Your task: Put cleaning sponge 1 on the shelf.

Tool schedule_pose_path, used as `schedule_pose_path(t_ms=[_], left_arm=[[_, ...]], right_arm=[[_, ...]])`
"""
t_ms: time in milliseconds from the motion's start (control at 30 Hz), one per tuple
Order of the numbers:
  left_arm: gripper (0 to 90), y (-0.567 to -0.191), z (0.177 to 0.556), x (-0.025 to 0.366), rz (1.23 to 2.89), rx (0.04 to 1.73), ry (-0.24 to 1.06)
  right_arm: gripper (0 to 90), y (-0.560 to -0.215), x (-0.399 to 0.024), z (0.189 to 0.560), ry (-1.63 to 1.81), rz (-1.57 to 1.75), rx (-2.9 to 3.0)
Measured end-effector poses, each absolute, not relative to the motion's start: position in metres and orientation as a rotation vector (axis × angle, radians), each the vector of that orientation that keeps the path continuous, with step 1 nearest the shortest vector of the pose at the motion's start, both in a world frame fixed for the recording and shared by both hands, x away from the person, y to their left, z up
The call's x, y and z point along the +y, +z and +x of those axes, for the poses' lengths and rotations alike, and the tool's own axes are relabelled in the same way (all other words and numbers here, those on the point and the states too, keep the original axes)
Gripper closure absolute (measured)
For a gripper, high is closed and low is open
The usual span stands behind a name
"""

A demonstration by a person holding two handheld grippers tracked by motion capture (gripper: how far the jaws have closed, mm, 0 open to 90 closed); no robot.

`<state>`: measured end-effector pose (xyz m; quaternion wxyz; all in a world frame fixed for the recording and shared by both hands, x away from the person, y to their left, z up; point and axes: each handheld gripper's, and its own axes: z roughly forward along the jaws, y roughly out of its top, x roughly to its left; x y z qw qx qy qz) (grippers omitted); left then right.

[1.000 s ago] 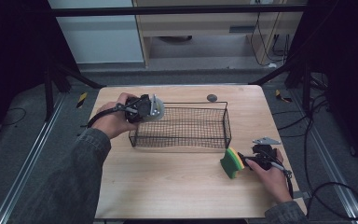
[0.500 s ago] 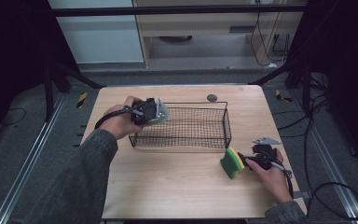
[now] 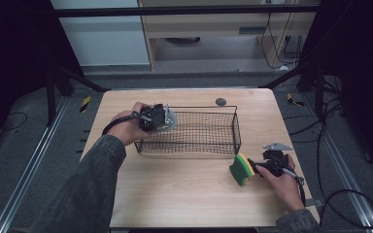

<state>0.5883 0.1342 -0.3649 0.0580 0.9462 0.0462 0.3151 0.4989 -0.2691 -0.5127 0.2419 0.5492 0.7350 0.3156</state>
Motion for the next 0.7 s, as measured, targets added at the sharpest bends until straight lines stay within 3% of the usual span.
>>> schedule_pose_path(t_ms=[700], left_arm=[[70.5,-0.386,0.596,0.138,2.883,0.167,0.893]], right_arm=[[3.8,-0.513,-0.269,0.499,0.863,1.501,2.01]])
